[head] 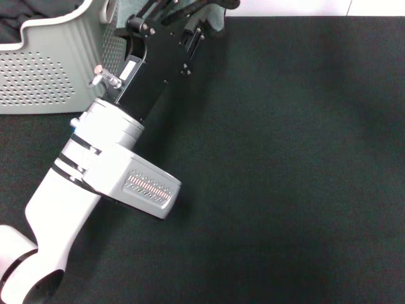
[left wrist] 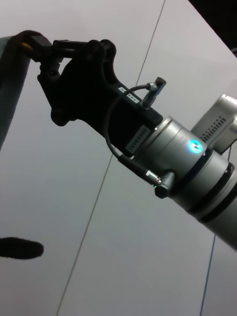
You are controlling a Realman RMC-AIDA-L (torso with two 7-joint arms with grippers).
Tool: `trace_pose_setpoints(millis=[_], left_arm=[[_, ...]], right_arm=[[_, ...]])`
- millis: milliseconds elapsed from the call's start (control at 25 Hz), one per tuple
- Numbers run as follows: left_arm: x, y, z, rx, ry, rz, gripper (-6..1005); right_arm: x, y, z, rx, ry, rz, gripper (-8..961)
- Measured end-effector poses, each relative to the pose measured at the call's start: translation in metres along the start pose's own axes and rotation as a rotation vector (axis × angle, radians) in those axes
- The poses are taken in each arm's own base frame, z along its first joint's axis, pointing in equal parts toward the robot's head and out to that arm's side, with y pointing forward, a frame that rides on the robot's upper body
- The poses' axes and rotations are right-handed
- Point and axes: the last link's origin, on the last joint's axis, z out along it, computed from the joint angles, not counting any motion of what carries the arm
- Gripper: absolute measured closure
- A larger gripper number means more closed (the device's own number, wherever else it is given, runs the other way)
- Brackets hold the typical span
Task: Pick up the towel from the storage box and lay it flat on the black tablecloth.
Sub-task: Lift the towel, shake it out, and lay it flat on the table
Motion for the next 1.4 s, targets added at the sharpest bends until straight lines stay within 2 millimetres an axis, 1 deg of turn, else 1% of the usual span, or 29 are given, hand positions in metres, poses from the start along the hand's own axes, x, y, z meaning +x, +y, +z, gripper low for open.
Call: trace_pose_setpoints(millis=[320,600,720,840,1120,1400], left_arm=[[-0.002,-0.003,0.001,0.024,-0.012,-0.121,569],[-0.002,-0.002,0.001,0.013,-0.012,-0.13,620],[-0.002,-0.003,0.001,0.02,-0.012,-0.15,620],[-0.002,-0.004,0.002,0.03,-0.009,-0.227,619],[-0.004,-0.013,0.012,0.096,-0.002,-0.493,620],[0.0,-0.012,0.02,0.079,0.024,-0.536,623]], right_arm=[[0.001,-0.004,-0.005,0.016,-0.002,0.006,947],[0.001,-0.001,-0.003,0.006,0.001,0.008,947],[0.002,-0.001,-0.002,0.002,0.004,0.008,947],[0.003,-0.001,-0.003,0.004,0.005,0.009,947],[0.004,-0.001,-0.002,0.003,0.01,0.007,947],[0.004,0.0,-0.002,0.0,0.009,0.003,947]])
